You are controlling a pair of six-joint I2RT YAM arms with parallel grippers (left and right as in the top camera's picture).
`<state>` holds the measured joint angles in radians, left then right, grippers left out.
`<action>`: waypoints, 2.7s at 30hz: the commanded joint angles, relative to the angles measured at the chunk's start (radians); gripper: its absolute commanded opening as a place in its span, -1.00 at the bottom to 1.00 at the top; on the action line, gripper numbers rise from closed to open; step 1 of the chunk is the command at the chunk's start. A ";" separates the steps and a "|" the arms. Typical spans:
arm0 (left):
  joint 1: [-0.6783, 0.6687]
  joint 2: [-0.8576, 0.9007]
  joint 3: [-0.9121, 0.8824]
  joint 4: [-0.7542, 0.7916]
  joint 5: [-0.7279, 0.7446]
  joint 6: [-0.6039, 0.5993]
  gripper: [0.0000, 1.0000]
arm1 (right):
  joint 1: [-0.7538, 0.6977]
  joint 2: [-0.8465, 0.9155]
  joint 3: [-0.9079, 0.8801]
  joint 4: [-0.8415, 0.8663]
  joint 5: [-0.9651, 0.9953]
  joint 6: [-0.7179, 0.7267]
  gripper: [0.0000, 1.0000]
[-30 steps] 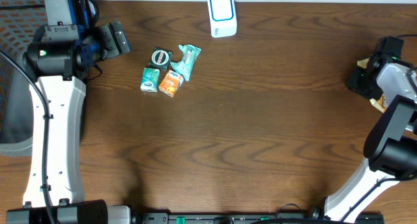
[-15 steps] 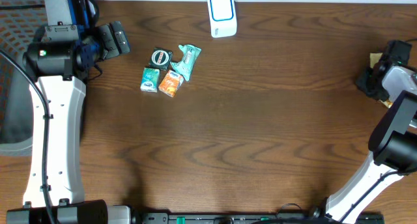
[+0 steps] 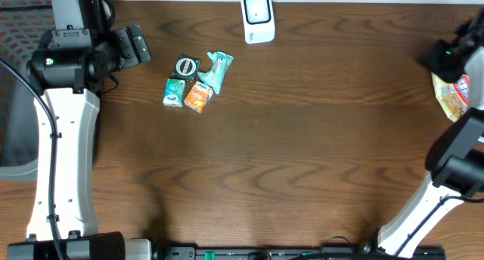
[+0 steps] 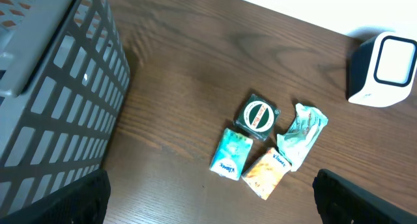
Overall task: Scan the item barcode
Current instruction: 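Move the right gripper left to the light-green wipes pack, then grasp the light-green pack and drag it rightward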
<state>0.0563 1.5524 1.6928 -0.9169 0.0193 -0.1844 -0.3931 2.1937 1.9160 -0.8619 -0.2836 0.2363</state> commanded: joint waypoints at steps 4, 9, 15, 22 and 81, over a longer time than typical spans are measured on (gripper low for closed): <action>0.000 0.006 -0.004 -0.003 -0.013 -0.008 0.96 | 0.246 0.000 0.004 0.087 -0.372 -0.018 0.24; 0.000 0.006 -0.004 -0.003 -0.013 -0.008 0.96 | 0.512 0.010 0.004 0.213 -0.130 -0.002 0.25; 0.000 0.006 -0.004 -0.003 -0.013 -0.008 0.96 | 0.769 0.046 0.004 0.367 0.142 0.052 0.36; 0.000 0.006 -0.004 -0.003 -0.013 -0.008 0.96 | 0.961 0.198 0.004 0.562 0.251 0.067 0.40; 0.000 0.006 -0.004 -0.003 -0.013 -0.008 0.96 | 1.051 0.166 -0.013 0.025 0.658 -0.261 -0.19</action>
<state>0.0563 1.5524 1.6928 -0.9169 0.0193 -0.1844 0.6613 2.3409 1.9198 -0.8364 0.3347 -0.0818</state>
